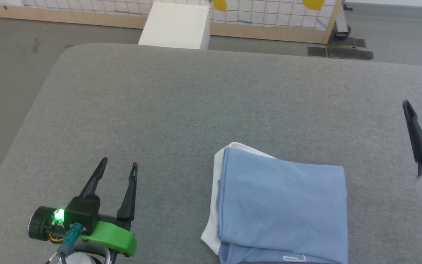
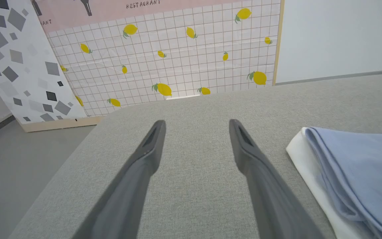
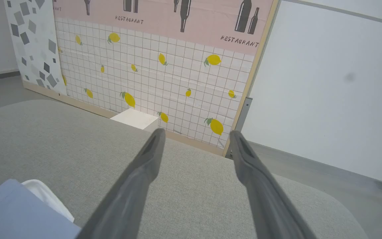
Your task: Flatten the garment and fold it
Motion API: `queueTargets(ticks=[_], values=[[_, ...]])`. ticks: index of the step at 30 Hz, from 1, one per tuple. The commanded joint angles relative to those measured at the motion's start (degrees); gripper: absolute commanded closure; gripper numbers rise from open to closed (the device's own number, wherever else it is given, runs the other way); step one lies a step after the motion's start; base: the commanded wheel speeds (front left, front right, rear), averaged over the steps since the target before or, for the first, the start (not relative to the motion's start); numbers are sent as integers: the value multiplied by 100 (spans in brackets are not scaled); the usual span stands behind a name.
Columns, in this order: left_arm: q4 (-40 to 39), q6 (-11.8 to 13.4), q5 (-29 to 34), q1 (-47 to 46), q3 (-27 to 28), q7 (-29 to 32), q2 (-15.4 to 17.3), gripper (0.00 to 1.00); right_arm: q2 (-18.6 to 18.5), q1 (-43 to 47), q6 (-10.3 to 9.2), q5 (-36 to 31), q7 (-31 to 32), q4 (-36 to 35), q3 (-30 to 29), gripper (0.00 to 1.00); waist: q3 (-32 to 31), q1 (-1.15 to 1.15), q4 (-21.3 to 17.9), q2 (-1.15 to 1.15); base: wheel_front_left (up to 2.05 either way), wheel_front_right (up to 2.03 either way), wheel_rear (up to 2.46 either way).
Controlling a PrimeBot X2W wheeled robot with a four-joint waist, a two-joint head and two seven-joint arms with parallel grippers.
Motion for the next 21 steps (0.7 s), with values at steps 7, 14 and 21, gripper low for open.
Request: queueTargets(ticks=[7,14,21], values=[[-34,-70,-128,25,-11,113,47,0,820,1100,-8,-417,-258,-632,-591,0,31,0,-257,0,0,0,0],[-73,-66,-111,-5,-66,217,118,0,1247,1705,-8,-717,-344,-921,-662,0,112,0,-320,0,0,0,0],[-126,-56,-82,-74,-123,200,145,0,1281,1741,-8,-323,199,-956,-616,0,323,0,-252,0,0,0,0]])
